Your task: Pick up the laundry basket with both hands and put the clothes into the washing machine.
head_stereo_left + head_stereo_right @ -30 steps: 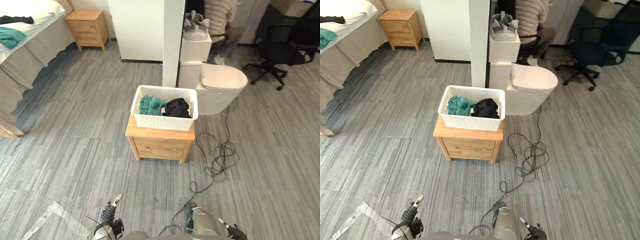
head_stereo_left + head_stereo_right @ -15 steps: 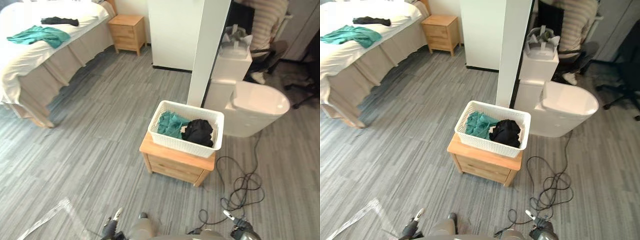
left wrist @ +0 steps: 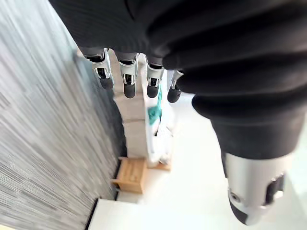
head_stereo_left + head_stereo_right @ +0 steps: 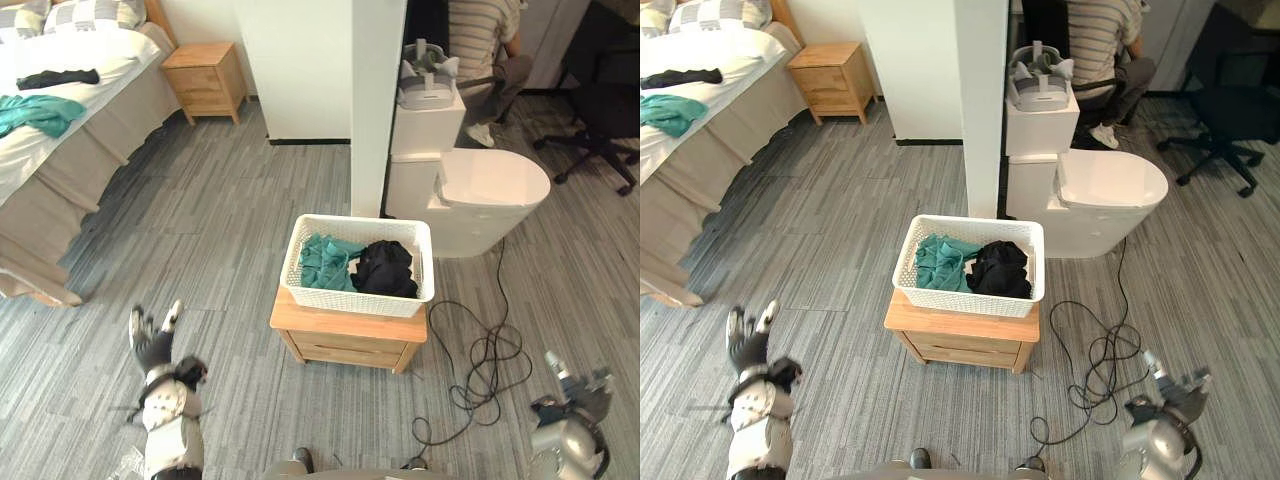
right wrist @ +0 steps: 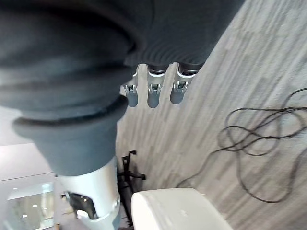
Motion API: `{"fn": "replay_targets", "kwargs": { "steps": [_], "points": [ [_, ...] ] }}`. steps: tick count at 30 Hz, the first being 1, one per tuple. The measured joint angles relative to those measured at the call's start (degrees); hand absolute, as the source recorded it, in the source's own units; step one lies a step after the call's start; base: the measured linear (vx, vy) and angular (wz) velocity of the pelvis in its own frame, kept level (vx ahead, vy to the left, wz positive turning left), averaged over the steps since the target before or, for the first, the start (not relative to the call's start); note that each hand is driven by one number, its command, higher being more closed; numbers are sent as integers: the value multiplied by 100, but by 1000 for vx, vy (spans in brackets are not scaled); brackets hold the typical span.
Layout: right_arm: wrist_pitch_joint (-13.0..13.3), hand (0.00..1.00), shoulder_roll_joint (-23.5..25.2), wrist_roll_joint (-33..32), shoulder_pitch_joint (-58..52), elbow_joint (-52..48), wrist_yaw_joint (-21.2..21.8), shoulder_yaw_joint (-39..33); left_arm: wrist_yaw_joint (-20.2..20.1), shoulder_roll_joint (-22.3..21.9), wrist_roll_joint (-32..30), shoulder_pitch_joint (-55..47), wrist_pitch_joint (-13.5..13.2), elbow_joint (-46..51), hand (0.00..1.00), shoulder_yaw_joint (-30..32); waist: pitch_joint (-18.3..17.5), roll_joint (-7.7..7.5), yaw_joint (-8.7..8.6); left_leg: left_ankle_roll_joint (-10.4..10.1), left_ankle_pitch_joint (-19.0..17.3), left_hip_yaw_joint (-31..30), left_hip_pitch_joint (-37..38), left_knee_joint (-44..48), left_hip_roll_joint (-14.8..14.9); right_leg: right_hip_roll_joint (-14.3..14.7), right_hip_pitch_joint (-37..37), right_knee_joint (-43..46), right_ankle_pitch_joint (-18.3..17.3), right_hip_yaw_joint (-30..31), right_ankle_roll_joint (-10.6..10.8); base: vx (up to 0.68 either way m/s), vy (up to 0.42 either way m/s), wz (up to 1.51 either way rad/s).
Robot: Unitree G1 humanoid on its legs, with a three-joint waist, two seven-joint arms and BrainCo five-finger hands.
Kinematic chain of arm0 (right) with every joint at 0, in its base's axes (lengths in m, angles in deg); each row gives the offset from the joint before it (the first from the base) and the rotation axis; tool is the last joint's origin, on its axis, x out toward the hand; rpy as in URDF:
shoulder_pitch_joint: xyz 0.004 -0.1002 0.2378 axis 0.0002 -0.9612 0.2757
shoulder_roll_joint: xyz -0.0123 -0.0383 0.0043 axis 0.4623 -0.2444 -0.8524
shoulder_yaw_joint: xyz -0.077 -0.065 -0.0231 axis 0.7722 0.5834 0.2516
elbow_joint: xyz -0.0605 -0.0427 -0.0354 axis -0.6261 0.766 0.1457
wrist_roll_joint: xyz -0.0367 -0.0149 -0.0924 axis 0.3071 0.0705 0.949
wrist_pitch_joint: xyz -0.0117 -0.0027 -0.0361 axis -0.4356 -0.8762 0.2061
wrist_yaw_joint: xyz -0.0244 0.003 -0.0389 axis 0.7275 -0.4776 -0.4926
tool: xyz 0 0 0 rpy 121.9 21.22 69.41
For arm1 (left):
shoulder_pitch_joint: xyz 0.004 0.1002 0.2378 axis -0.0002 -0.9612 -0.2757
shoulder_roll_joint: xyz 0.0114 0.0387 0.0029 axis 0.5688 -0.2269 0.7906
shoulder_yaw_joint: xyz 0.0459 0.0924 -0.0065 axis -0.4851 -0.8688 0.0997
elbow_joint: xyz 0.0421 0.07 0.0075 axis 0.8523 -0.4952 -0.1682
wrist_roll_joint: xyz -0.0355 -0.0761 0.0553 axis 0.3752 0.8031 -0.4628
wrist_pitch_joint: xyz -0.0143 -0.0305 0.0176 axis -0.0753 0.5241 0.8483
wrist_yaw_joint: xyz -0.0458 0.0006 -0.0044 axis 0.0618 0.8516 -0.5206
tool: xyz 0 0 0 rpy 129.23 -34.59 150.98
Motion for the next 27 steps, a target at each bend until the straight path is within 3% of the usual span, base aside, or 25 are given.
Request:
{"fn": "replay_targets", "kwargs": {
  "steps": [2,3,5,8,12,15,21,27],
  "points": [
    [9,0,-146,223,629,-477,-209,-11,216,166,-450,833,56,200,0,-67,289,31,-89,39,33,127,-190,38,8,4,-311,106,73,161,-46,-127,6,-37],
    [24,0,-347,308,1121,-533,-315,66,334,454,-596,1488,145,124,0,-162,465,57,-121,92,75,205,-402,110,2,-18,-588,199,140,258,-12,-186,32,-35],
    [16,0,-783,385,1889,-453,-489,258,467,1090,-588,2690,255,-314,0,-550,833,-42,-128,142,183,268,-729,166,-17,-34,-954,229,297,371,-15,-197,34,-20],
    [-110,0,-1758,363,3566,235,-627,860,398,1940,-292,4888,552,-2039,0,-1202,1507,-160,-259,251,344,232,-1127,301,-53,-92,-1313,327,457,370,-6,-187,37,8],
    [-338,0,-2374,-13,5192,1700,-500,1559,-83,2006,463,6543,839,-4375,0,-1427,1906,-113,-279,274,448,164,-1454,381,-61,-119,-1683,562,457,353,-5,-115,19,8],
    [-525,0,-2425,-447,6038,2608,-244,1759,-296,1979,585,7254,1185,-5290,0,-1316,2117,-119,-258,262,530,160,-1717,379,-12,-90,-2024,730,457,353,-5,-43,-33,1],
    [-631,0,-2206,-1157,7080,3245,133,2025,-296,1959,333,8099,1440,-5270,0,-696,2239,-185,-195,196,540,246,-2384,739,251,-4,-2600,934,477,335,-10,-17,-52,-3],
    [-739,0,-2102,-1811,7777,3697,497,3131,-306,1958,-256,8680,1467,-5143,0,-734,2240,-186,-105,130,492,240,-3002,1077,518,180,-3092,1047,529,251,-82,-29,-43,-4]
  ]
}}
